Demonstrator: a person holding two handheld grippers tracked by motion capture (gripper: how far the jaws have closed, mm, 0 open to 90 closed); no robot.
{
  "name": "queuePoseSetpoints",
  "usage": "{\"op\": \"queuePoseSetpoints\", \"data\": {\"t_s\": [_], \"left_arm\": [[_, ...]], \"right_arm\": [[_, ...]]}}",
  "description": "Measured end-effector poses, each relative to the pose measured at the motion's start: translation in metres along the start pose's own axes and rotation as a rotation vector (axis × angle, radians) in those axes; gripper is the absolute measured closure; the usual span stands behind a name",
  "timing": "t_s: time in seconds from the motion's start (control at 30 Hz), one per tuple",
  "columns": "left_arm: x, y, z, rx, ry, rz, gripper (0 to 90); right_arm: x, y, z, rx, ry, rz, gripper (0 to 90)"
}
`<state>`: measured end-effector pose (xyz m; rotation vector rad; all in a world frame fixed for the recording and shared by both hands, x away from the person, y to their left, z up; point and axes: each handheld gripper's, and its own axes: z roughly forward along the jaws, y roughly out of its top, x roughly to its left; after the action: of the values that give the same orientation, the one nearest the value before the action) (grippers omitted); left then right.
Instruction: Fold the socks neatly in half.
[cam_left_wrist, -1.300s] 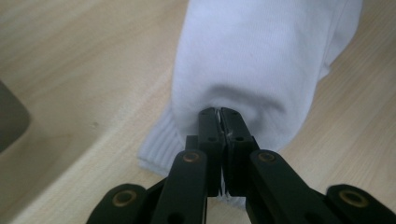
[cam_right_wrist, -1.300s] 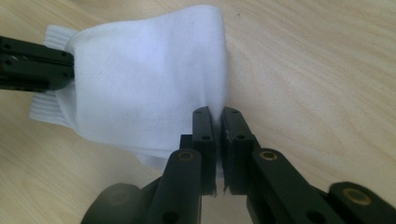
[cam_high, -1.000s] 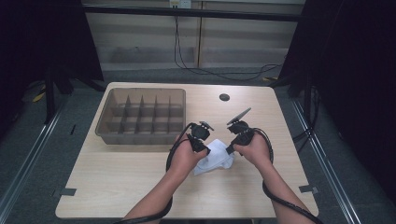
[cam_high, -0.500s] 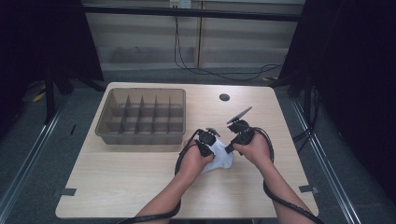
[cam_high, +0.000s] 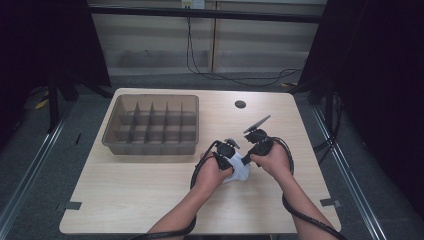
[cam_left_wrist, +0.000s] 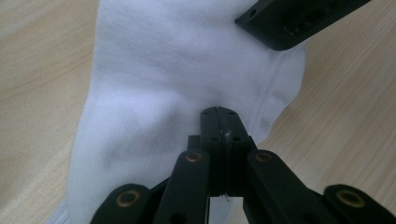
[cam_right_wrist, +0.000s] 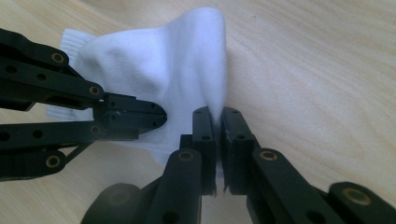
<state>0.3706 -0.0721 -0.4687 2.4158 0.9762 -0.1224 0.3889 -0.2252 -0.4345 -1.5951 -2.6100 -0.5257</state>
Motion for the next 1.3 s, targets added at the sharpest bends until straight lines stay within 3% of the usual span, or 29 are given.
{"op": "queuePoseSetpoints", "data": {"t_s": [0.13,0.33,0.47,0.5,0.6,0.8,1.03,1.3], "left_arm": [[0.000,0.003,-0.007,-0.004,0.009,0.003,89.6],[0.014,0.006,-0.017,-0.012,0.059,-0.012,90.0],[0.020,0.006,-0.013,-0.009,0.075,-0.023,90.0],[0.020,0.005,-0.009,0.009,0.074,-0.015,90.0],[0.018,0.004,-0.008,0.000,0.077,-0.008,90.0],[0.017,0.003,-0.030,-0.026,0.085,0.009,89.4],[0.031,-0.014,-0.049,-0.018,0.103,-0.011,89.6],[0.037,-0.034,-0.043,0.024,0.109,-0.030,89.9]], "right_arm": [[-0.001,0.000,0.000,0.000,0.001,0.006,85.8],[-0.001,-0.001,0.000,0.005,-0.003,0.006,85.8],[-0.002,-0.001,-0.001,0.003,-0.001,-0.005,85.8],[-0.002,-0.001,-0.002,0.004,0.000,-0.003,85.8],[-0.001,-0.001,-0.003,0.002,-0.006,-0.004,85.8],[-0.003,-0.002,-0.006,-0.003,-0.019,-0.005,85.8],[-0.006,-0.003,-0.011,-0.011,-0.044,-0.004,85.8],[-0.003,-0.002,-0.014,-0.021,-0.048,-0.014,85.8]]}}
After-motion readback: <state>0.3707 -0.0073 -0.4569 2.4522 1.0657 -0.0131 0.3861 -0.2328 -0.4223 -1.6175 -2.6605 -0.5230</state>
